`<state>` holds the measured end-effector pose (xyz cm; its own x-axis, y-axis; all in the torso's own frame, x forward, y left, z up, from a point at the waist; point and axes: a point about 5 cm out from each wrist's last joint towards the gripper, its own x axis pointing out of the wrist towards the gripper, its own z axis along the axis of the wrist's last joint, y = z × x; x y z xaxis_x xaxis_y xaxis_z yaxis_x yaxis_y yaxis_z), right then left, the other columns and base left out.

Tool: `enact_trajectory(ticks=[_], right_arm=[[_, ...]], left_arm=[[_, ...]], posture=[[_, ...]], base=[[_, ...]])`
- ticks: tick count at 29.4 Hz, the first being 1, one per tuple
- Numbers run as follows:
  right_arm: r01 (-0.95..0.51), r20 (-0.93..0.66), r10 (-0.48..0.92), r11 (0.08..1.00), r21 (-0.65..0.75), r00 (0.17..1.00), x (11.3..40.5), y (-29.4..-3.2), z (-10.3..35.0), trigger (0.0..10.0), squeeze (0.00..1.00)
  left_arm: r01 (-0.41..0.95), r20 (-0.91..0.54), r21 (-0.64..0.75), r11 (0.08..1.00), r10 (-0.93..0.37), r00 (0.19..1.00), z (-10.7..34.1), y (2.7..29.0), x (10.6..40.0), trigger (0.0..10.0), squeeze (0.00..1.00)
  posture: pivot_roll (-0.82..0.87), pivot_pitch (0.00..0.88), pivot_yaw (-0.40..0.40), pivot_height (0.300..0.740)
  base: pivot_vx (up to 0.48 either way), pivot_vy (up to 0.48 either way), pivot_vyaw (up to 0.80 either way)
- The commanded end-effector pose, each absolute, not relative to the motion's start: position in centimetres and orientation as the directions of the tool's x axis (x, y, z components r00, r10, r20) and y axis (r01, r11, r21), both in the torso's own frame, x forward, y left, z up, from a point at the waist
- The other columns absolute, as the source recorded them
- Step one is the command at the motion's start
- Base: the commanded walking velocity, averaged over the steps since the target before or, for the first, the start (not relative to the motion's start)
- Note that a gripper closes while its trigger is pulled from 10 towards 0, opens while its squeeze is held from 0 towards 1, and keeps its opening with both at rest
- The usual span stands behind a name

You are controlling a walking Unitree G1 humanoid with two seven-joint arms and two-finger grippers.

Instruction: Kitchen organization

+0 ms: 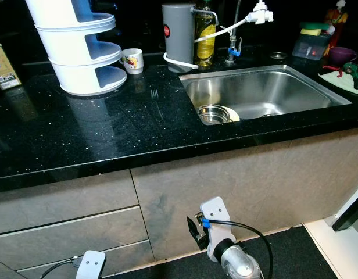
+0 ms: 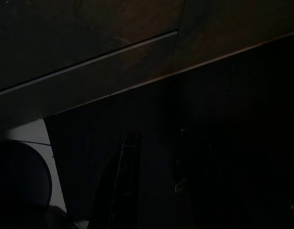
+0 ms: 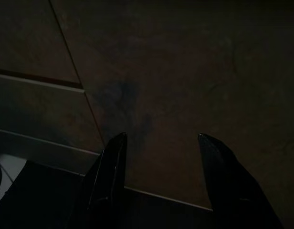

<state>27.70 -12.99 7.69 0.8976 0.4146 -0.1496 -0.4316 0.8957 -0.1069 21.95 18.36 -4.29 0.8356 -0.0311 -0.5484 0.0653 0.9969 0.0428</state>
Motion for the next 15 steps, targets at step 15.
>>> enact_trajectory(ticks=[15], right_arm=[[-0.412,-0.078,0.407,0.910,-0.053,0.910,27.15,-13.52,8.16,10.0,0.00]], left_arm=[[0.090,-0.545,0.055,0.994,-0.045,0.837,-4.01,19.05,21.81,10.0,0.00]], posture=[[-0.06,0.155,0.038,0.740]], base=[[0.000,0.000,0.00]])
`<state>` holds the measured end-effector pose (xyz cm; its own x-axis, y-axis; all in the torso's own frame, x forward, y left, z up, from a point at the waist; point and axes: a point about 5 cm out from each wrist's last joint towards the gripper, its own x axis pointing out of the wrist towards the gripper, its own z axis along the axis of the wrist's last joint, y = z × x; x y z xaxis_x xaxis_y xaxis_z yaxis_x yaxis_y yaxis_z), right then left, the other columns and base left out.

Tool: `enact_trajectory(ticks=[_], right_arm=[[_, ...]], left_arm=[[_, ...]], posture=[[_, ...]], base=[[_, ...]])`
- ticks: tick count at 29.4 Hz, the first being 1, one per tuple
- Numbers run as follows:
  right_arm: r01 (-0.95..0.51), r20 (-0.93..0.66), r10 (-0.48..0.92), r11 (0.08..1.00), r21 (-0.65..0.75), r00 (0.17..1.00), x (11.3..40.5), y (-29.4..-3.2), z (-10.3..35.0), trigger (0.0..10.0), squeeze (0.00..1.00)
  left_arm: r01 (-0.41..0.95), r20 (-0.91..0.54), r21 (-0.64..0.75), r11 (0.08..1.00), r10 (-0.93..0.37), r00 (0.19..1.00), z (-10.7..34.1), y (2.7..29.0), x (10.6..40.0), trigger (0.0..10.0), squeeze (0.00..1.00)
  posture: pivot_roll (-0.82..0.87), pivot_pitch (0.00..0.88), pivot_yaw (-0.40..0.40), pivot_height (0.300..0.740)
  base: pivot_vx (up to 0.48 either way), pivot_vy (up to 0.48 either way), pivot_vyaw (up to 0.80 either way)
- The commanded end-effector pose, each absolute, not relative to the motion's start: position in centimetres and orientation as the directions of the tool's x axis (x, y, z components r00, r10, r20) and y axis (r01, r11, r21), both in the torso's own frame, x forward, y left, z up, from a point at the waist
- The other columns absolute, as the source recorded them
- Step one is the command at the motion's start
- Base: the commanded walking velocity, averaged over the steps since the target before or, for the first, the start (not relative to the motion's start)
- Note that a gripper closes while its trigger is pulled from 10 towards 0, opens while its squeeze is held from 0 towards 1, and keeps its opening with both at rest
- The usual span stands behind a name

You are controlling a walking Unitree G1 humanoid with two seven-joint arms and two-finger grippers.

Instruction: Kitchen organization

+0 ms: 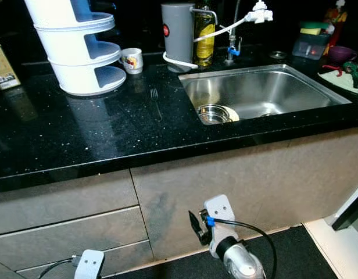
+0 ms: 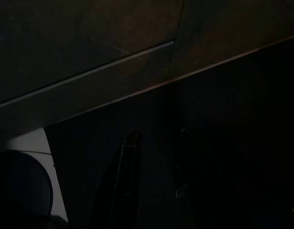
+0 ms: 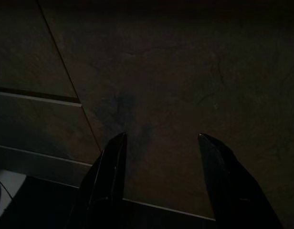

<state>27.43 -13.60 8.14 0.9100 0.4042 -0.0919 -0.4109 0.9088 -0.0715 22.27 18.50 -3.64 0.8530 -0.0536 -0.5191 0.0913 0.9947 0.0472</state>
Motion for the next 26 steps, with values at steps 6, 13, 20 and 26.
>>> enact_trajectory(ticks=[6,13,20,26], right_arm=[[-0.409,-0.072,0.405,0.911,-0.057,0.911,27.2,-13.4,8.1,10.0,0.00],[-0.411,-0.077,0.409,0.912,-0.001,0.909,27.7,-13.0,8.1,10.0,0.00],[-0.385,-0.073,0.382,0.923,-0.020,0.921,27.8,-14.1,8.4,10.0,0.00],[-0.386,-0.072,0.384,0.922,-0.019,0.921,27.7,-14.1,8.5,10.0,0.00]], left_arm=[[0.099,-0.535,0.058,0.993,-0.052,0.843,-3.6,19.0,22.4,10.0,0.00],[0.108,-0.518,0.053,0.993,-0.065,0.853,-3.1,19.6,22.9,10.0,0.00],[0.114,-0.521,0.046,0.992,-0.074,0.851,-3.2,19.1,23.2,10.0,0.00],[0.107,-0.563,0.041,0.993,-0.065,0.824,-4.2,18.8,22.3,10.0,0.00]], posture=[[-0.05,0.150,0.035,0.740],[-0.05,0.141,0.048,0.740],[-0.06,0.142,0.035,0.740],[-0.09,0.158,0.046,0.740]], base=[[0.000,0.000,0.00],[0.000,0.000,0.00],[0.000,0.000,0.00],[0.000,0.000,0.00]])
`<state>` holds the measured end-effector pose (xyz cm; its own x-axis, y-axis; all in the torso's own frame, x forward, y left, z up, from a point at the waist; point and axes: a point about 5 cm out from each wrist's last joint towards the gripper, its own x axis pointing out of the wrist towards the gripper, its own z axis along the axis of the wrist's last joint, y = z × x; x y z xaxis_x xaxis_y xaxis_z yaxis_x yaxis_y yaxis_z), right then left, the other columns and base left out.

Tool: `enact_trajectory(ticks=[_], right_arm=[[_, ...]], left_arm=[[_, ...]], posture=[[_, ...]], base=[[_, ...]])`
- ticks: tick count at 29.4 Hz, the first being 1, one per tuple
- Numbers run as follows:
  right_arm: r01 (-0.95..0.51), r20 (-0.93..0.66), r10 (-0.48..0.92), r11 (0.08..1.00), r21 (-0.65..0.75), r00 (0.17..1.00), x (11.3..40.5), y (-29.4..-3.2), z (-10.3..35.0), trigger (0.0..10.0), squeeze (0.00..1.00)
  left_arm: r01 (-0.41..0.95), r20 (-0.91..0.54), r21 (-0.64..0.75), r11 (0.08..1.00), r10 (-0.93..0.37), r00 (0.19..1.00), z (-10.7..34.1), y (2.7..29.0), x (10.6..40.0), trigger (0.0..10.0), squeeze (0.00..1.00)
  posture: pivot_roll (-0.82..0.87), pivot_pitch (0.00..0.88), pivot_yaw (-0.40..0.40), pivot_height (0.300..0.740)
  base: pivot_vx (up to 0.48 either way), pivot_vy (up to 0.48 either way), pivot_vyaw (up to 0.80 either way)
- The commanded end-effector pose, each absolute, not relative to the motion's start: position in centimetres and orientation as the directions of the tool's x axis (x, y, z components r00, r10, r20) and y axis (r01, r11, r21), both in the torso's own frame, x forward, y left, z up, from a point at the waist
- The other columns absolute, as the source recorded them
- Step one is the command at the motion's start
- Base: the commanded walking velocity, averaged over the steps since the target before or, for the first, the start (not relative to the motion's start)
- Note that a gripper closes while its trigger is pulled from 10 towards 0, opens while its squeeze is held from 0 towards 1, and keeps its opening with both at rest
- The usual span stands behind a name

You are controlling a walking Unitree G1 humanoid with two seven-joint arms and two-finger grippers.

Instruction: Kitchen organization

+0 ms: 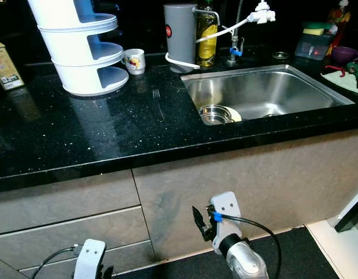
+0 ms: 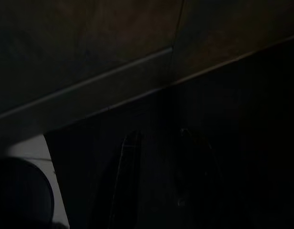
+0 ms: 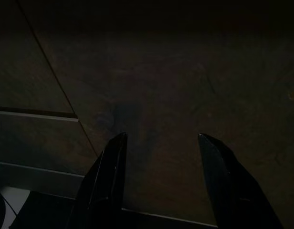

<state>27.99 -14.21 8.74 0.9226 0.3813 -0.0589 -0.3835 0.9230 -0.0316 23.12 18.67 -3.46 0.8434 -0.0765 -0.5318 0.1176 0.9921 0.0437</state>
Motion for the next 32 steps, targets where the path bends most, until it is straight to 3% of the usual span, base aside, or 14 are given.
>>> enact_trajectory(ticks=[1,16,23,32], right_arm=[[-0.385,-0.072,0.382,0.923,-0.020,0.921,27.7,-14.0,8.5,10.0,0.00],[-0.431,-0.119,0.430,0.902,0.020,0.895,28.2,-13.3,8.2,10.0,0.00],[-0.425,-0.114,0.422,0.905,0.001,0.899,28.5,-12.9,8.2,10.0,0.00],[-0.450,-0.114,0.449,0.893,0.014,0.886,29.0,-12.6,8.4,10.0,0.00]], left_arm=[[0.103,-0.567,0.039,0.994,-0.063,0.821,-4.2,18.9,22.2,10.0,0.00],[0.064,-0.543,0.037,0.997,-0.034,0.839,-3.8,18.4,23.3,10.0,0.00],[-0.052,-0.476,0.063,0.997,0.076,0.876,-3.2,19.8,23.2,10.0,0.00],[-0.069,-0.462,0.046,0.997,0.082,0.883,-2.9,19.8,23.6,10.0,0.00]], posture=[[-0.09,0.158,0.046,0.740],[-0.10,0.161,0.025,0.740],[-0.08,0.160,0.011,0.740],[-0.06,0.166,-0.010,0.740]], base=[[0.000,0.000,0.00],[0.000,0.000,0.00],[0.000,0.000,0.00],[0.000,0.000,0.00]])
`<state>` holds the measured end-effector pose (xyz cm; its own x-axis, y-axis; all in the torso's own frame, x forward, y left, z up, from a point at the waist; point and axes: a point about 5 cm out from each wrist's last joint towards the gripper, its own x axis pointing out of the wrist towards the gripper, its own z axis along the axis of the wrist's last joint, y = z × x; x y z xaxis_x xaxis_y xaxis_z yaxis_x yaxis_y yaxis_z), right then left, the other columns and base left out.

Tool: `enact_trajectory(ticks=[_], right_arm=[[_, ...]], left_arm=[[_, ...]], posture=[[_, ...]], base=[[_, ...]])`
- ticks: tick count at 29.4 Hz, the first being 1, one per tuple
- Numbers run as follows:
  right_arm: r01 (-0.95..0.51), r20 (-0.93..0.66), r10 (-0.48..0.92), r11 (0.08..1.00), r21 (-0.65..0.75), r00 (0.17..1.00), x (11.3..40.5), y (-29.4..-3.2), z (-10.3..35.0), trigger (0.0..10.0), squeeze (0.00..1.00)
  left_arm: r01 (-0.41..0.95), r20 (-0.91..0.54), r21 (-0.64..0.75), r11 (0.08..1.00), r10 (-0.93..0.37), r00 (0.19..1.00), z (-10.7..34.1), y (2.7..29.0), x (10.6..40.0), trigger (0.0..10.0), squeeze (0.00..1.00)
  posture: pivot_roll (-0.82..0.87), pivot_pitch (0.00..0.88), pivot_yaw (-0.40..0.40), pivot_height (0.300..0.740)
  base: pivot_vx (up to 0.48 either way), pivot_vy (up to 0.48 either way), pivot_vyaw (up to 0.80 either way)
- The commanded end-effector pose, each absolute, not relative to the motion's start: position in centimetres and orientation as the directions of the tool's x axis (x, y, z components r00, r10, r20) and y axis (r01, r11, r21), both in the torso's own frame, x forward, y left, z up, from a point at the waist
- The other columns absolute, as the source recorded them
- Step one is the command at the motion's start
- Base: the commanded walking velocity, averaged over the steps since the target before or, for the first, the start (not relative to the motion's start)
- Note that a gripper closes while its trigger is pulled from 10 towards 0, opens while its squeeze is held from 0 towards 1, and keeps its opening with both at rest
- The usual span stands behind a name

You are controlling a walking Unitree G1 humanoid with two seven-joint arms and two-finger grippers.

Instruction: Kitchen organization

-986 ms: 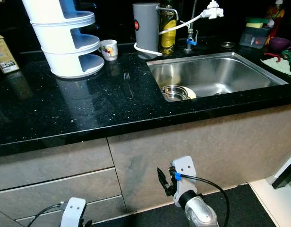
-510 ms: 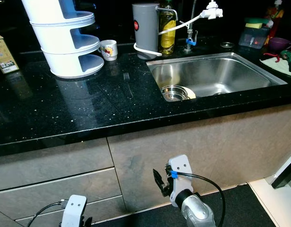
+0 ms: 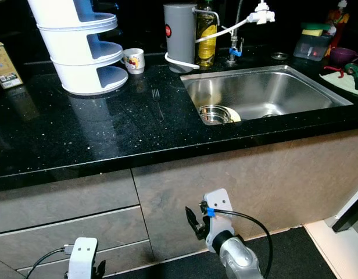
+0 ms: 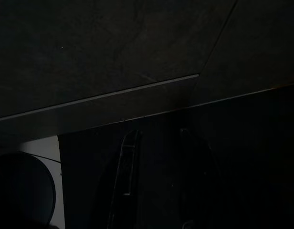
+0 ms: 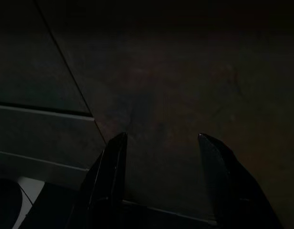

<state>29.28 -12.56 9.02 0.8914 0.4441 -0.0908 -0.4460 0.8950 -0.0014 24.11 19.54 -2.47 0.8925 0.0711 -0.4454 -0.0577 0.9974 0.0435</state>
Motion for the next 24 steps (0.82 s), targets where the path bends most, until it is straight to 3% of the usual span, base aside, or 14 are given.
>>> enact_trajectory(ticks=[1,24], right_arm=[[-0.450,-0.114,0.449,0.893,0.014,0.886,29.0,-12.6,8.4,10.0,0.00],[-0.445,-0.110,0.447,0.894,0.046,0.888,29.1,-12.6,8.4,10.0,0.00]], left_arm=[[-0.069,-0.462,0.046,0.997,0.082,0.883,-2.9,19.8,23.6,10.0,0.00],[-0.088,-0.453,0.034,0.996,0.094,0.887,-3.2,20.0,22.3,10.0,0.00]], posture=[[-0.06,0.166,-0.010,0.740],[-0.05,0.179,-0.016,0.740]], base=[[0.000,0.000,0.00],[0.000,0.000,0.00]])
